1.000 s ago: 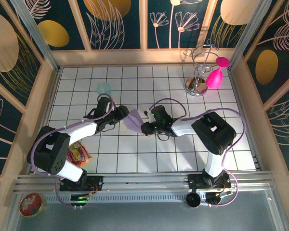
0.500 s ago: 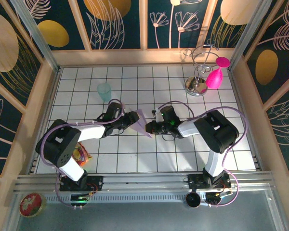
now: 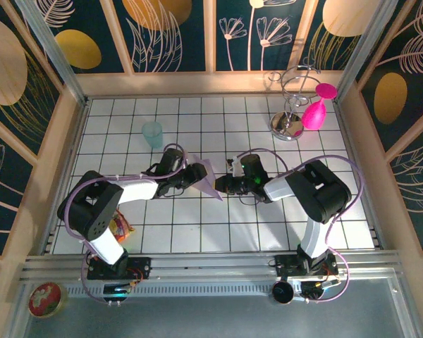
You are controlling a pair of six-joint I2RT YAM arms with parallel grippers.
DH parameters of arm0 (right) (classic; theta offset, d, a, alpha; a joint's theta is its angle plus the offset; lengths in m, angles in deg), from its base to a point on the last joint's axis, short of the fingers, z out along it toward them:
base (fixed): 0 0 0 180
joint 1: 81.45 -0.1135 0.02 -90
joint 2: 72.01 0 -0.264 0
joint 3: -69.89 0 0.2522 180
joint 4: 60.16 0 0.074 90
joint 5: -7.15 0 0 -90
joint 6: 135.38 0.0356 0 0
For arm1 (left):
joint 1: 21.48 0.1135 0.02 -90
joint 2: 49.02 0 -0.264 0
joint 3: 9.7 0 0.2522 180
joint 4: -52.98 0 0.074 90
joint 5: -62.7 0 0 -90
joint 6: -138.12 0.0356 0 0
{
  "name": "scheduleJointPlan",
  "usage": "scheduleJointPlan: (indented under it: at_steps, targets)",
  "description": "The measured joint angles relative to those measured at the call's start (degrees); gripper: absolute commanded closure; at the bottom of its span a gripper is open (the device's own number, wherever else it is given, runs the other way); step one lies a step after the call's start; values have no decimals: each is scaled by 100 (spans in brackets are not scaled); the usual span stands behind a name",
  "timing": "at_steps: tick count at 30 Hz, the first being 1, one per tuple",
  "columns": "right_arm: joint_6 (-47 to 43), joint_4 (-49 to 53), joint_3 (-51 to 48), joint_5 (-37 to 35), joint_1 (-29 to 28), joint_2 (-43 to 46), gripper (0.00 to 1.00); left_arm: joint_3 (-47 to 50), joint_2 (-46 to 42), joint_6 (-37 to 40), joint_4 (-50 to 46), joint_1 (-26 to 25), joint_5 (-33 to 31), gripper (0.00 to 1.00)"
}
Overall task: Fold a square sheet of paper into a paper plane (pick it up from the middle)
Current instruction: Fourth fold the wing at the center of the table.
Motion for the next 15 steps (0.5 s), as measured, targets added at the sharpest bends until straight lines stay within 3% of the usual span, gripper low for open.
scheduleJointPlan:
  at_steps: [15]
  targets:
    - [52,-44,0,11,28,-44,92,-601,452,372,-734,-122,-286,42]
